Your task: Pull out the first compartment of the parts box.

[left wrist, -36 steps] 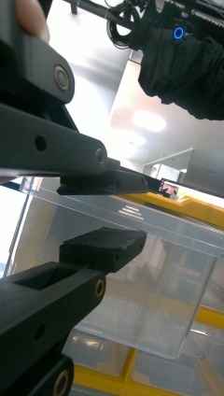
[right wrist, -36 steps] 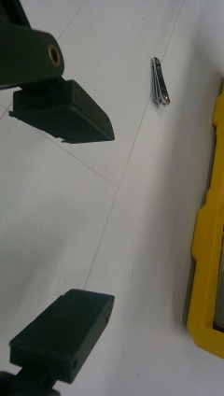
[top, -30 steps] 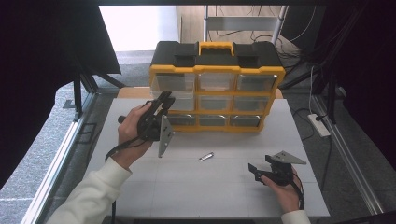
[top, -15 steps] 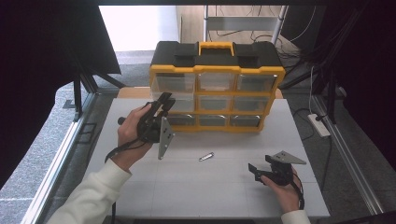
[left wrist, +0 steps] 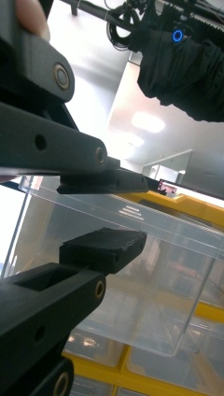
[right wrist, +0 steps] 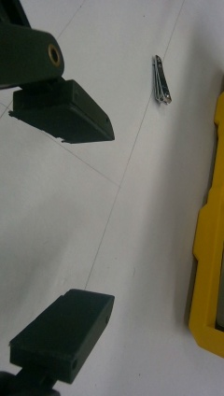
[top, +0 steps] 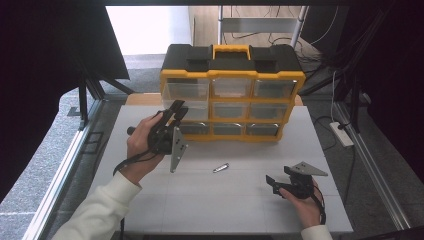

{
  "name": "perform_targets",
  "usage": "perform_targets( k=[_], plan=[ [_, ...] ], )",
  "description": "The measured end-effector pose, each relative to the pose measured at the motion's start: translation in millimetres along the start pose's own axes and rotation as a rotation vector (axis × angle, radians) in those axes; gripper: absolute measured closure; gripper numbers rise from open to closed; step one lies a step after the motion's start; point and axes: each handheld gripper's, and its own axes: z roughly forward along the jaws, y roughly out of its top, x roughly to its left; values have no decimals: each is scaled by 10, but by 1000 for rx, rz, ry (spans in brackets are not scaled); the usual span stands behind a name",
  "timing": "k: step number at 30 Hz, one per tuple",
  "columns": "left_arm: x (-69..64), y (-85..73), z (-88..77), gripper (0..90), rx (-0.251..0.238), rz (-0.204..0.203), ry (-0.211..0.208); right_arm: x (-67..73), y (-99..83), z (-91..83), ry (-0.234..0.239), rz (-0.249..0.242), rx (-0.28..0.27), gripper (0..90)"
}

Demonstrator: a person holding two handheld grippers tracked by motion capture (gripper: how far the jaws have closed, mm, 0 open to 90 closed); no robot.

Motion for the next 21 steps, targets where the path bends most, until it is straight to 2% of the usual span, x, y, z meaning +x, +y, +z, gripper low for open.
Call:
perform_targets(
  k=[14,17,20,21],
  plan=[
    [-6,-10,5,684,-11,-9,3,0,-2,-2,-5,1,0,178],
    [-19,2,-5,624,-17,-5,0,-1,-2,-4,-6,2,0,178],
    [-41,22,-19,517,-29,2,-9,-5,-2,-6,-6,1,1,178],
    [-47,27,-25,490,-33,-7,-13,-3,-3,-4,-7,1,0,178]
  ],
)
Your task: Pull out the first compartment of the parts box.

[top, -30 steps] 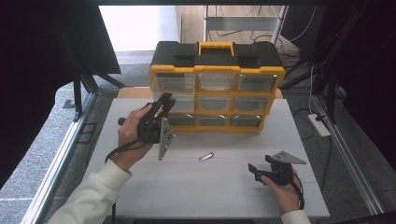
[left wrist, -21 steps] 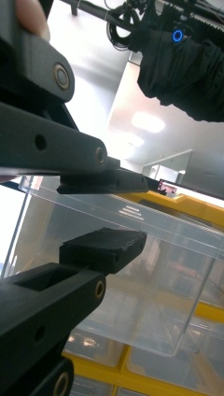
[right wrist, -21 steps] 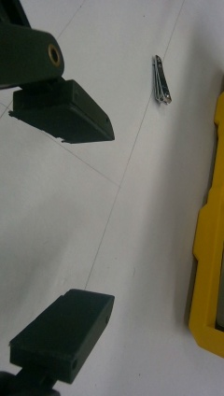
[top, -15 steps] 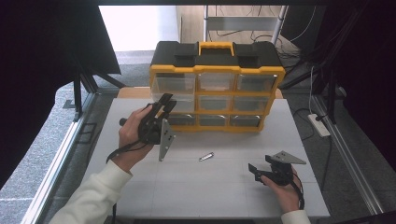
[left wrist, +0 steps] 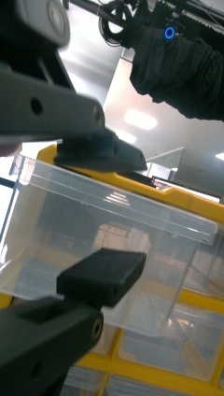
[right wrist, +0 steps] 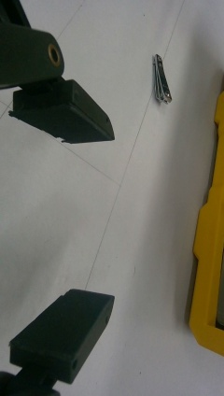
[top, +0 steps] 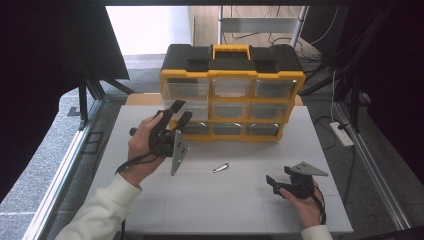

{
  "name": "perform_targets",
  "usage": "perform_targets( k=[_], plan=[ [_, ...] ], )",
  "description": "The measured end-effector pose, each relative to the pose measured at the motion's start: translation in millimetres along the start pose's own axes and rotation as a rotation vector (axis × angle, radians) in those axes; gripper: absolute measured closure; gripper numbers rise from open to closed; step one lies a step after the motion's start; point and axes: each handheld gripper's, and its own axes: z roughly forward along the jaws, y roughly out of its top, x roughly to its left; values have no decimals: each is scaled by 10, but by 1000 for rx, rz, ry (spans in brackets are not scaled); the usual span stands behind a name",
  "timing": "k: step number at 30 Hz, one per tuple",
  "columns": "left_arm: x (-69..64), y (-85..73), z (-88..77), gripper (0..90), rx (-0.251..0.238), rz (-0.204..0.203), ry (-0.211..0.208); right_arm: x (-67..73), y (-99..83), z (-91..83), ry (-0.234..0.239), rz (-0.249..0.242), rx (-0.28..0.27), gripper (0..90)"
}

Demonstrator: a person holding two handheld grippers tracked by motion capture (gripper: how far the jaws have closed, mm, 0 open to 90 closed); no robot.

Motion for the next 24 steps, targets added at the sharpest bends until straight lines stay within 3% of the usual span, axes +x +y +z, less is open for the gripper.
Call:
perform_targets(
  k=[5,12,15,24],
  plan=[
    [-16,9,-41,371,-16,-33,-22,3,-2,1,1,-3,1,178],
    [-71,-15,-106,275,-34,-68,-92,4,-2,2,0,-5,2,178],
    [-109,-29,-125,227,-28,-54,-132,3,-3,3,-1,-4,2,177],
    [-235,-83,-172,200,1,-81,-228,-2,-8,12,1,-2,3,176]
  ],
)
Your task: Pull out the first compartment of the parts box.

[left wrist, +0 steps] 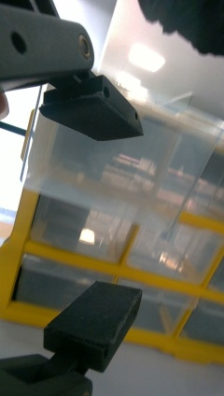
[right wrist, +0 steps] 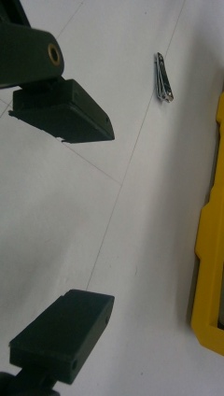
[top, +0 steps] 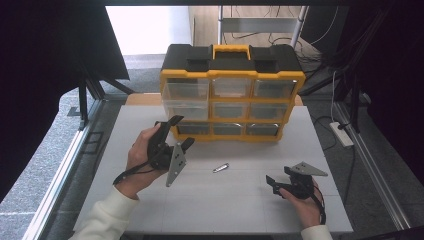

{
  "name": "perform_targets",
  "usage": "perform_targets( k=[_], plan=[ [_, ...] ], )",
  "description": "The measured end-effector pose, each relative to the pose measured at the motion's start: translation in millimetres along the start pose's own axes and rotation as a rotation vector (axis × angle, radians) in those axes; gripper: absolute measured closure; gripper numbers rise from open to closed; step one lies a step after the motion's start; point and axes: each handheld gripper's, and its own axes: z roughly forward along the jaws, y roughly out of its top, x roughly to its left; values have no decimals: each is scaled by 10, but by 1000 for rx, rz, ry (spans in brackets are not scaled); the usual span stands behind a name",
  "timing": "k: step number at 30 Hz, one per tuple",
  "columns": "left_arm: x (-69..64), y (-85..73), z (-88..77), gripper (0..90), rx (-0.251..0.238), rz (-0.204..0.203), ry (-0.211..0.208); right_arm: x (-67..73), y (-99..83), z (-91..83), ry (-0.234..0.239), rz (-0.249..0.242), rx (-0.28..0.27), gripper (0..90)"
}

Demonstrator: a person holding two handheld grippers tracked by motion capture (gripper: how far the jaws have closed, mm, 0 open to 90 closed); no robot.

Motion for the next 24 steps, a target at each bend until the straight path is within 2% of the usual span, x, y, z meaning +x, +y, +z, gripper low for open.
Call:
perform_targets(
  k=[4,9,18,24],
  plan=[
    [-61,-33,7,190,13,-6,-41,2,4,5,1,6,-1,177],
    [-120,-79,19,184,19,-28,-70,0,2,11,0,6,3,176],
    [-221,-177,25,172,27,-67,-83,6,2,26,5,2,7,177],
    [-310,-228,54,167,44,-62,-107,2,5,30,2,1,6,177]
  ],
)
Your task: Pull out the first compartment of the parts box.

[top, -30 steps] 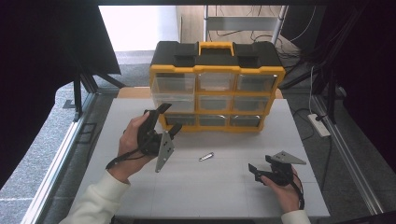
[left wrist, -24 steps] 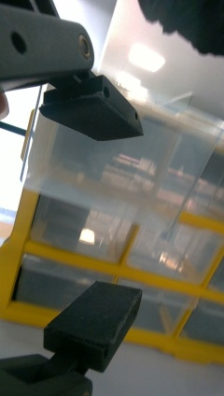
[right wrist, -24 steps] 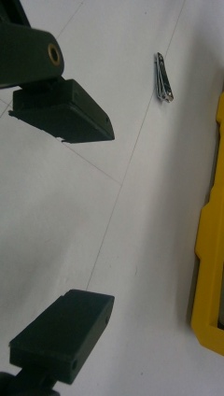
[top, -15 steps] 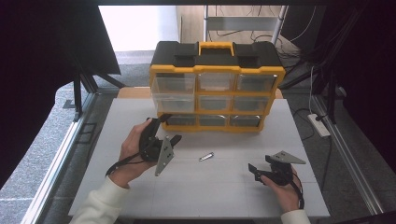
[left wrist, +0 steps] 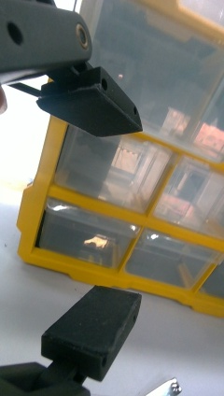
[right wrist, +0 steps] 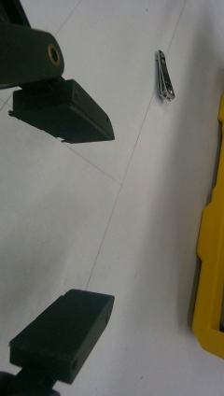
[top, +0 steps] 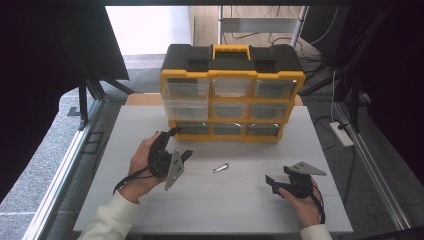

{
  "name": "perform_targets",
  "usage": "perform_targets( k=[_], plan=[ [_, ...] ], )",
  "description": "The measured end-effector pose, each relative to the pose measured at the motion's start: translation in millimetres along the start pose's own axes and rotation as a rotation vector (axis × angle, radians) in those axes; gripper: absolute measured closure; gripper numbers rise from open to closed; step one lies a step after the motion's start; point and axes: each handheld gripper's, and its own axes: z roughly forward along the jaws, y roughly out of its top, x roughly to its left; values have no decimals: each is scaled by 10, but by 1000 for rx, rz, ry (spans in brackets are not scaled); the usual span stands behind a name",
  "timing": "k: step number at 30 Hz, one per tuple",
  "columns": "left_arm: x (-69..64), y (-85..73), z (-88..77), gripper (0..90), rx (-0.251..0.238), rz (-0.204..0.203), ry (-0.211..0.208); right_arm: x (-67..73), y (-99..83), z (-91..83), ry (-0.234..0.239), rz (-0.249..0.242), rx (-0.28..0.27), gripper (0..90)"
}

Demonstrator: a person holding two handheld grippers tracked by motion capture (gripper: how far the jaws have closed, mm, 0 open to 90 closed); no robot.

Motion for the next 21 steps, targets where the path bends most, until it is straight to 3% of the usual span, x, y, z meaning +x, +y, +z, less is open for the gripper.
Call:
perform_targets(
  k=[4,10,15,18,21],
  plan=[
    [-52,-4,23,162,2,-12,-25,-1,9,30,1,-14,7,178],
    [-93,-4,66,153,-6,-60,-61,5,3,11,4,-10,3,177],
    [-144,-17,108,152,-26,-126,-131,6,4,15,3,-13,4,178],
    [-153,-23,126,152,-49,-213,-199,10,3,14,6,-16,5,178],
    [-158,-18,142,153,-47,-228,-217,12,-1,-2,8,-16,3,177]
  ],
)
